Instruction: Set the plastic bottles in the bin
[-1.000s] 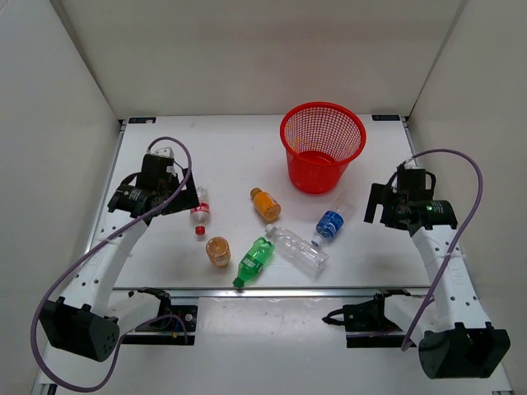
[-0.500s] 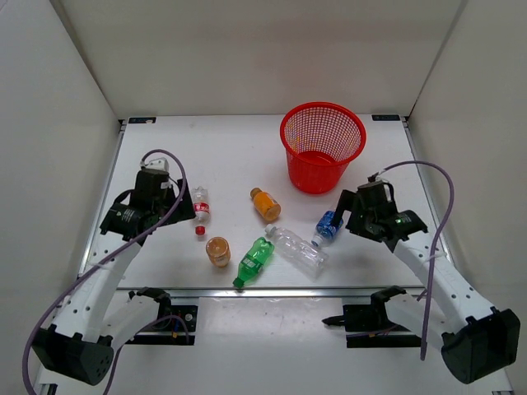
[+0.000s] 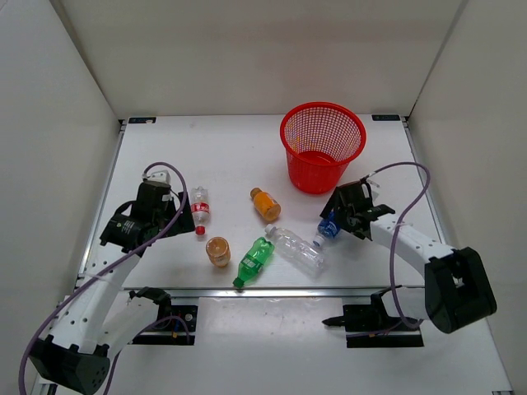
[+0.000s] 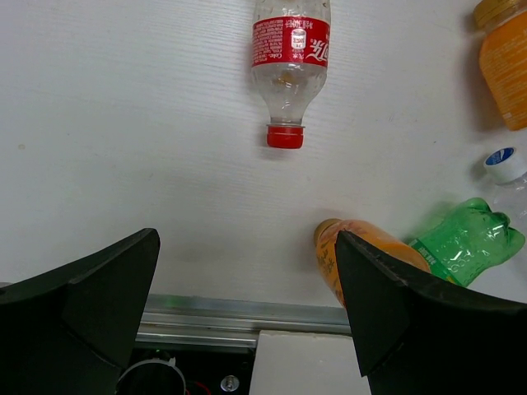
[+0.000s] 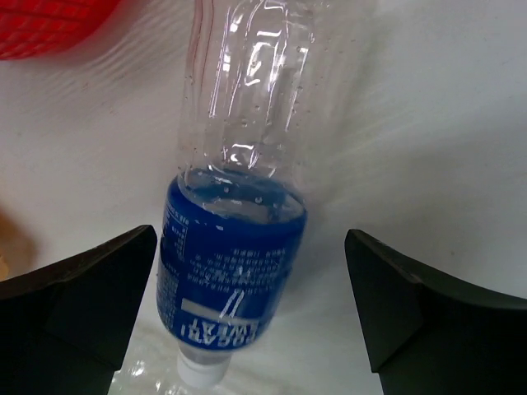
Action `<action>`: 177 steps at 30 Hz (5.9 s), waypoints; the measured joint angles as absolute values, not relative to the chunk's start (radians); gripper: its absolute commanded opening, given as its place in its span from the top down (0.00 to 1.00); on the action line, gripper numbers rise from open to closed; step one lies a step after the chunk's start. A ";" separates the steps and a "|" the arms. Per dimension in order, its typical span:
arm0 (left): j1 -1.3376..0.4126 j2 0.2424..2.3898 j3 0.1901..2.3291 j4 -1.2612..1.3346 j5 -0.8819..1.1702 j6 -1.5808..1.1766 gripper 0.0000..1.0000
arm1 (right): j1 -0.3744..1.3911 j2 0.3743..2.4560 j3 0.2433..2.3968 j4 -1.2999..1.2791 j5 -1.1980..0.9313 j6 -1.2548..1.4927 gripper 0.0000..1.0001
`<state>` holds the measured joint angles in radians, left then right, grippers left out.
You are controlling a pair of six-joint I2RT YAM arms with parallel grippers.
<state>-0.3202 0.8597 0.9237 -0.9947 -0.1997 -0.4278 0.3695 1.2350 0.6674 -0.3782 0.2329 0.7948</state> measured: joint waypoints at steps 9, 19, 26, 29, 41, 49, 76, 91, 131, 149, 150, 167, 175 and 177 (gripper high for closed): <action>-0.317 0.871 0.922 -0.992 -0.199 -0.432 0.02 | 0.284 1.302 0.656 -0.320 0.266 0.819 0.63; -0.309 0.926 0.922 -0.959 -0.199 -0.431 0.01 | 0.025 1.017 0.963 -0.485 0.321 0.547 0.72; -0.302 0.959 0.922 -0.932 -0.195 -0.434 0.02 | 0.244 1.151 1.338 -0.256 0.275 0.244 0.67; -0.294 0.960 0.922 -0.928 -0.195 -0.442 0.01 | 0.300 1.251 1.367 -0.126 0.220 0.169 0.65; -0.289 1.053 0.912 -0.867 -0.185 -0.492 0.01 | 0.328 1.547 1.303 -0.035 0.093 0.064 0.19; -0.289 1.187 0.912 -0.765 -0.162 -0.516 0.01 | 0.282 1.503 1.394 -0.084 0.069 0.048 0.01; -0.245 1.573 0.991 -0.482 -0.052 -0.474 0.63 | 0.230 1.040 1.102 -0.432 -0.025 0.139 0.01; -0.457 1.179 0.927 -0.121 0.653 -0.443 0.57 | 0.501 1.130 1.058 -0.179 -0.438 0.250 0.02; -0.565 1.161 0.732 0.252 0.858 -0.787 0.01 | 0.587 1.083 0.767 0.316 -0.397 0.712 1.00; -0.495 1.133 1.103 -0.575 0.148 -0.486 0.01 | 0.315 1.244 1.296 0.081 -0.141 0.286 1.00; -0.477 1.143 1.095 -0.625 0.097 -0.475 0.01 | 0.310 1.268 1.314 0.081 -0.116 0.261 1.00; -0.488 1.184 1.007 -0.897 -0.097 -0.409 0.01 | 0.274 1.648 1.411 -0.046 0.105 0.084 0.01; -0.523 1.148 1.001 -0.913 -0.004 -0.338 0.01 | 0.293 1.547 1.436 -0.110 0.118 0.047 0.00; -0.541 1.132 1.001 -0.917 0.001 -0.324 0.01 | 0.306 1.504 1.436 -0.149 0.115 0.041 0.01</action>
<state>-0.5411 1.1320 1.0008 -0.9169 0.0013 -0.3237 0.3061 1.5036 1.4364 -0.1493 0.1154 0.0406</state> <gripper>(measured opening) 0.989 0.995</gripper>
